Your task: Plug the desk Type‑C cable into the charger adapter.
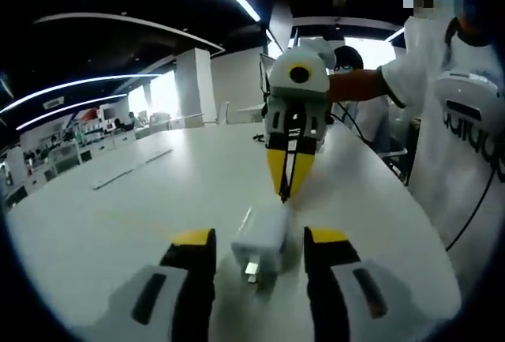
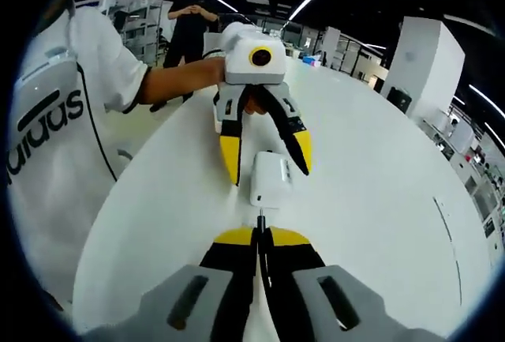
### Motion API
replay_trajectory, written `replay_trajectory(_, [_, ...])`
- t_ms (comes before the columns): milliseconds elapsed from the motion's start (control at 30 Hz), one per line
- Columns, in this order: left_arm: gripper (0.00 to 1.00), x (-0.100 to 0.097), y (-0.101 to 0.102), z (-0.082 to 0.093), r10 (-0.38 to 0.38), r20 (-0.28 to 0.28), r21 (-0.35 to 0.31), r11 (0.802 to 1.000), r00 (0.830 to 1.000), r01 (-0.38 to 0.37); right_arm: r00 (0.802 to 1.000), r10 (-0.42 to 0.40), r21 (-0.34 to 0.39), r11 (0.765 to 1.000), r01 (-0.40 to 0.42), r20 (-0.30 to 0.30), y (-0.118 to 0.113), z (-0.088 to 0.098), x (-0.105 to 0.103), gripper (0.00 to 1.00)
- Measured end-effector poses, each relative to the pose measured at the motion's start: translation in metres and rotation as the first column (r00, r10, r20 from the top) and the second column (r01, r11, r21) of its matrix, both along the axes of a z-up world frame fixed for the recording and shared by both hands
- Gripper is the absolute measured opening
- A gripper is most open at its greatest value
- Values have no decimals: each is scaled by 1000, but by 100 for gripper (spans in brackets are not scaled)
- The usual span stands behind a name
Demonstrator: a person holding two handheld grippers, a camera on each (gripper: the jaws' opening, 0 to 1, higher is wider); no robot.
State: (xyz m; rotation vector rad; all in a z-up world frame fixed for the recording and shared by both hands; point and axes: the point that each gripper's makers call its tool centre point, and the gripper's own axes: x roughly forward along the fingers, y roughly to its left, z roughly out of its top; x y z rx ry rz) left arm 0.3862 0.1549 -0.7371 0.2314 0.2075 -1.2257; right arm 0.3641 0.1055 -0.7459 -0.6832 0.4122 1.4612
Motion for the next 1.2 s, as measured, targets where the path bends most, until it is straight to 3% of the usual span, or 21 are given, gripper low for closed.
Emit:
replay_trajectory(300, [38,-4,-3,-4,-54,-14,5,999,998,54,1000,6,-10,1000,-6,-4,5,-1,2,4])
replay_trajectory(633, [27,0,-3,-4,-109,-38,-6,994,993,109,999,30,-20,999,-31,-15,10,-2,0,4])
replay_trajectory(1200, [26,-4,-5,-4,-158,-52,-16,987,986,157,998,29,-91,995,-33,-50,17,-7,-2,3])
